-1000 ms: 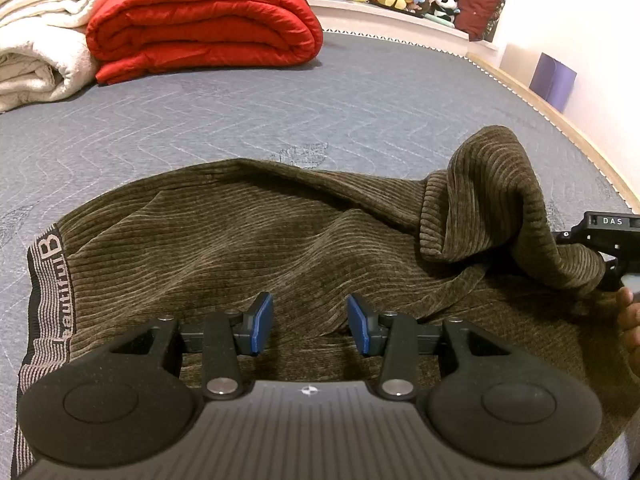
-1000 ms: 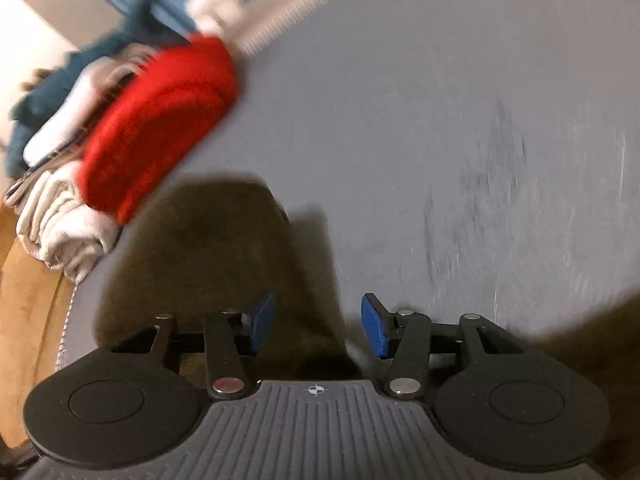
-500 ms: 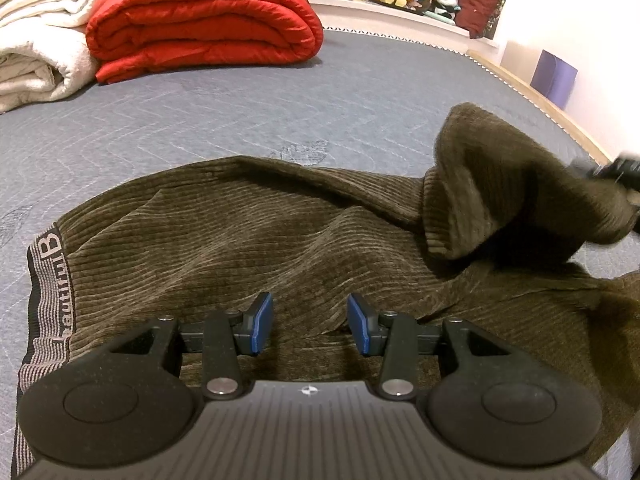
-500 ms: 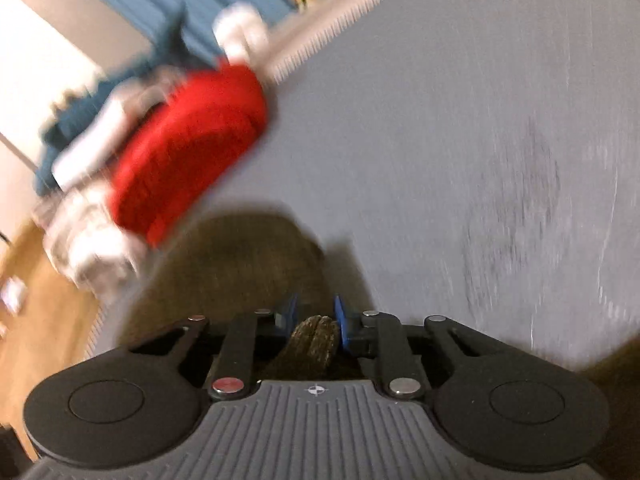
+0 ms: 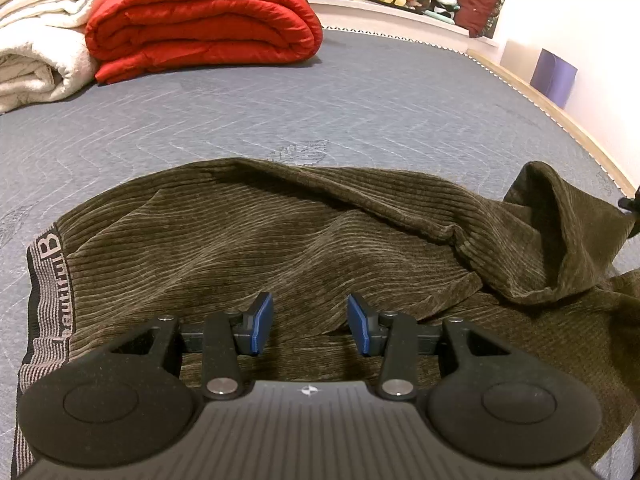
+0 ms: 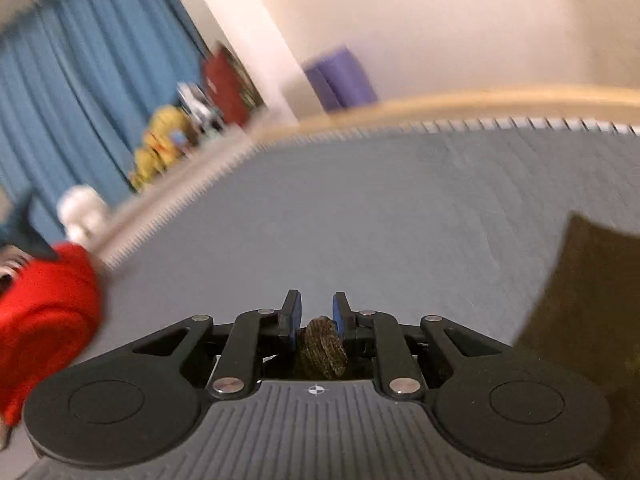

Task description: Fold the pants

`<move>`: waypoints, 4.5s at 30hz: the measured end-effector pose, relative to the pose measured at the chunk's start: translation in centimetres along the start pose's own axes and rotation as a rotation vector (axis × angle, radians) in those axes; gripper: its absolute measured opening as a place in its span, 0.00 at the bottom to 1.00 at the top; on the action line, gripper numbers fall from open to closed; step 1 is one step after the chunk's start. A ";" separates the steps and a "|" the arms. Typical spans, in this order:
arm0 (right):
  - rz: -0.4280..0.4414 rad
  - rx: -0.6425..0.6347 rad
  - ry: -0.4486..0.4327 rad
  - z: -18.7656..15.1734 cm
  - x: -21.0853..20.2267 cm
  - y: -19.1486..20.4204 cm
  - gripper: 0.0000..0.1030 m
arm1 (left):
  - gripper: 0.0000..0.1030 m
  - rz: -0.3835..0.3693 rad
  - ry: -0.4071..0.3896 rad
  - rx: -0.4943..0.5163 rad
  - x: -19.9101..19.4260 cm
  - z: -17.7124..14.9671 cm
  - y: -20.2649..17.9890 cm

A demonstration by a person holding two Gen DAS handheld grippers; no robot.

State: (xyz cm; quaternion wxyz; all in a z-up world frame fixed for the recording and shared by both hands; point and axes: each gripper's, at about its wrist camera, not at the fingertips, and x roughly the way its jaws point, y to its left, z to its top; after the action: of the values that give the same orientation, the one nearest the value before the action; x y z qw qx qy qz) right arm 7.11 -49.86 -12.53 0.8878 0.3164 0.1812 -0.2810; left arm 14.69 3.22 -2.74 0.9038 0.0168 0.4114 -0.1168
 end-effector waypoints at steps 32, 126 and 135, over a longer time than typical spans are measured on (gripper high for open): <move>0.065 -0.934 0.362 0.1 10.2 22.0 0.12 | 0.44 -0.024 0.022 -0.177 2.4 2.5 5.5; -0.083 -0.119 -0.093 7.4 -3.3 -5.0 0.32 | 0.44 0.014 0.155 -0.221 4.8 1.1 7.3; 0.298 -0.346 -0.095 4.2 -15.9 3.3 0.48 | 0.44 0.004 0.035 -0.255 -1.3 1.0 7.4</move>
State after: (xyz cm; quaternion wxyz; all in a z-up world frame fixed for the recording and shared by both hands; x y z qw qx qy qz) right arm -2.65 -44.39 -0.01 0.9680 0.1689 0.1360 -0.1262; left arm 16.24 10.57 -1.59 0.8916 -0.0955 0.4384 -0.0615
